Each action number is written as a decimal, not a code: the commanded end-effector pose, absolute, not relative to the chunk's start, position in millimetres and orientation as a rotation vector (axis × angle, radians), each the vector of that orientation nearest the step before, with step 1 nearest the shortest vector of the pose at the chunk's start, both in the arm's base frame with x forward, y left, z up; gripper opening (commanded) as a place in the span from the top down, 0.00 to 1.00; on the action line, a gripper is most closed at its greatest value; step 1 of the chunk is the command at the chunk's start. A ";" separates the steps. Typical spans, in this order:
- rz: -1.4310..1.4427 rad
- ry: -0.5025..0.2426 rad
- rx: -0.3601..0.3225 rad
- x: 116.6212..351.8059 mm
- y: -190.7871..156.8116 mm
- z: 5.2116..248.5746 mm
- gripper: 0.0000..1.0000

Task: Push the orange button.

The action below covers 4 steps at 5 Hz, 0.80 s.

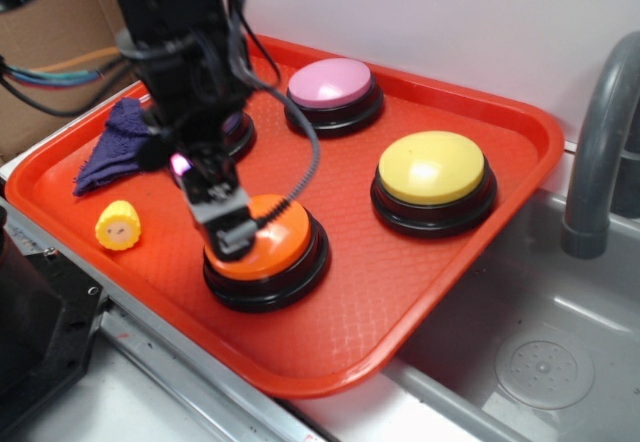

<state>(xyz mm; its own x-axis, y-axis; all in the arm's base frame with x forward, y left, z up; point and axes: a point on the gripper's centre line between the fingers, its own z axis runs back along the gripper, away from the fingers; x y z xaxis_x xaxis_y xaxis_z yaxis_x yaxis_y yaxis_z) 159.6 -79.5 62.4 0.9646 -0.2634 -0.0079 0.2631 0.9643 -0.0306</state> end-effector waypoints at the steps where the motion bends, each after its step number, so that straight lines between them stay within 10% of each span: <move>1: -0.305 -0.033 -0.037 203.6 -96.9 44.5 0.00; 2: -0.297 0.032 0.028 206.1 -101.3 48.4 0.00; 4: -0.203 -0.004 0.065 201.9 -79.1 133.5 0.00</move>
<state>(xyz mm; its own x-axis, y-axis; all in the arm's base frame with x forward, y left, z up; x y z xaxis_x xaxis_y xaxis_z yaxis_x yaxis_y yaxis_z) 199.2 -75.8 119.7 0.9753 -0.2124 -0.0612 0.2167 0.9734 0.0749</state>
